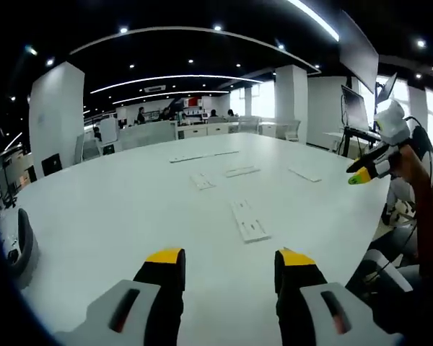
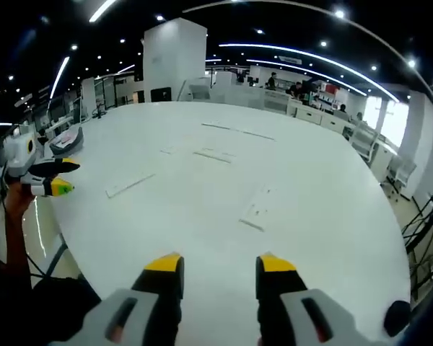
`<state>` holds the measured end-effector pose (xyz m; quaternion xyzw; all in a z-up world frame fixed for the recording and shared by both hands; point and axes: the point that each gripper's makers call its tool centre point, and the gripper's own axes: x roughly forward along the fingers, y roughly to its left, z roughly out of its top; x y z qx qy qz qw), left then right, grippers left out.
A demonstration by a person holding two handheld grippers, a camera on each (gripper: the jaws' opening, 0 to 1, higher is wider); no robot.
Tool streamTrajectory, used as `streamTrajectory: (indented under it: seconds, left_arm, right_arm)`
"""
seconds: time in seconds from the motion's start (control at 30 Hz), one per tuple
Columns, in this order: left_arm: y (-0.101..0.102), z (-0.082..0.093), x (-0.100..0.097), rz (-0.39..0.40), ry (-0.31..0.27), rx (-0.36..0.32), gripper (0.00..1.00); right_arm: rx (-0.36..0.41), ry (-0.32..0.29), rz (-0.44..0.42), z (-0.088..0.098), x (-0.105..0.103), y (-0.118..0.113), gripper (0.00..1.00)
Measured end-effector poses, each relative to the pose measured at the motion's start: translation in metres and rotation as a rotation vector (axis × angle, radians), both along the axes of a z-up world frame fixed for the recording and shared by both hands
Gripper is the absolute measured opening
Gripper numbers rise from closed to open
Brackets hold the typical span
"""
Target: Locate the socket holder cover, grip the socket holder cover, clip it into the socket holder slot.
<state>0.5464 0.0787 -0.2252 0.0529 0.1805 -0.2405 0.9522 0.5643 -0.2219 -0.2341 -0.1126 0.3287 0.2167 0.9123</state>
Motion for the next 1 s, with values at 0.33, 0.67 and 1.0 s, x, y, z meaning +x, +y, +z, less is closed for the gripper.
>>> streamTrajectory:
  seconds: [0.33, 0.67, 1.0]
  left_arm:
    - [0.004, 0.011, 0.000, 0.006, -0.044, 0.011, 0.50]
    - [0.015, 0.007, 0.005, 0.039, -0.036, -0.008, 0.52]
    - [0.009, 0.005, -0.001, 0.038, -0.036, -0.007, 0.51]
  right_arm:
    - [-0.015, -0.006, -0.001, 0.006, 0.005, 0.000, 0.42]
    - [-0.037, 0.002, -0.033, 0.010, 0.028, -0.006, 0.44]
    - [-0.120, 0.074, -0.076, -0.001, 0.045, -0.017, 0.44]
